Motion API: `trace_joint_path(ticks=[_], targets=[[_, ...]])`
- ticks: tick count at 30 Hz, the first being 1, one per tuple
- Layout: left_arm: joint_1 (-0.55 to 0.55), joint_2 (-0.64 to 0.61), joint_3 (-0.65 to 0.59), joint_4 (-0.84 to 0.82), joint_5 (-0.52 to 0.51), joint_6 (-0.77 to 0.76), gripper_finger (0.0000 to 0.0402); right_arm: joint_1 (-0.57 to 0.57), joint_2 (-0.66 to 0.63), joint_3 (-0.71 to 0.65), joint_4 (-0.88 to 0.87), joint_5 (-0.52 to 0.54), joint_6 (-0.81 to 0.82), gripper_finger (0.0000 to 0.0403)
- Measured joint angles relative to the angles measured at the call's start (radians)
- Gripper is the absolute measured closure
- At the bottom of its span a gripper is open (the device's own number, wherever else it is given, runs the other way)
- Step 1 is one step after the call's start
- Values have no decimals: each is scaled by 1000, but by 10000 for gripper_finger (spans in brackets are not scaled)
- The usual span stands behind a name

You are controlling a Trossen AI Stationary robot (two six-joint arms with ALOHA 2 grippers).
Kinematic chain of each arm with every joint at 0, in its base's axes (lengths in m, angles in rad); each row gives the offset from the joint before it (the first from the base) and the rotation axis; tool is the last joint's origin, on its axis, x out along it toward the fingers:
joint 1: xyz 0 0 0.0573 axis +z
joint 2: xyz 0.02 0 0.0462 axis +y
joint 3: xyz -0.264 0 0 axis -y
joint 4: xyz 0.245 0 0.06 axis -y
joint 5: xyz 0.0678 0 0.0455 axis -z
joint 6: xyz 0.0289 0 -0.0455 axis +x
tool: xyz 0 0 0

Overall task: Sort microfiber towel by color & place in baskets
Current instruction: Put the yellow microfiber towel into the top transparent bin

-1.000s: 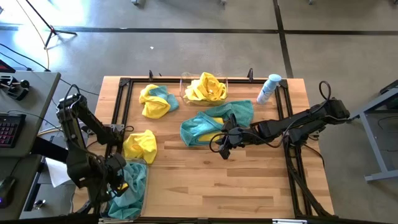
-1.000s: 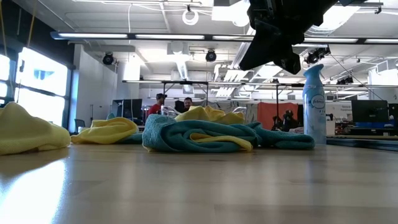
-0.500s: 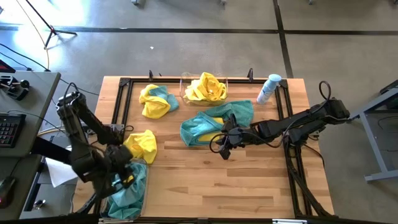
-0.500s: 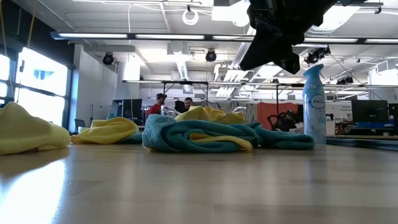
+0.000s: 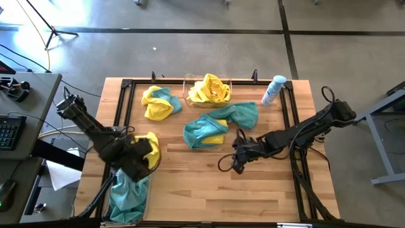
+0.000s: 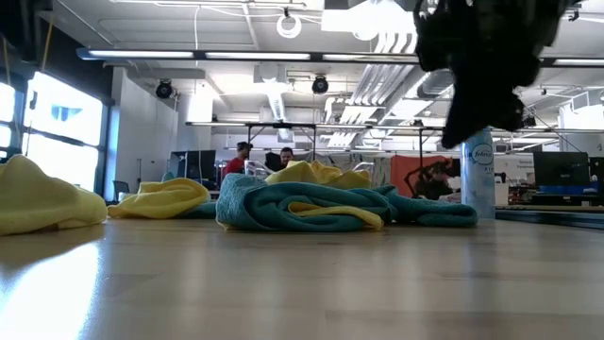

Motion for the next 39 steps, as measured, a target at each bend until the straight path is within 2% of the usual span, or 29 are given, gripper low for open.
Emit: trace_joint_path(ticks=[8,13,20,24,27,30,39], targets=[[256,-7,0,8,43,349,238,66,-2,-89,3,0,101,403],[374,-8,0,41,45,470,238,89,-69,-159,-4,11,117,403],[531,-8,-8,142,79,626,238,81,-314,-250,-119,75,71,403],[616,-6,-94,258,167,718,238,45,-478,-280,-232,152,28,403],[665,0,-172,278,201,725,238,4,-563,-286,-268,181,-37,403],[697,1,-231,250,207,655,238,-36,-606,-286,-263,183,-142,403],[740,5,-358,256,303,573,238,-144,-608,-286,-232,190,-354,403]])
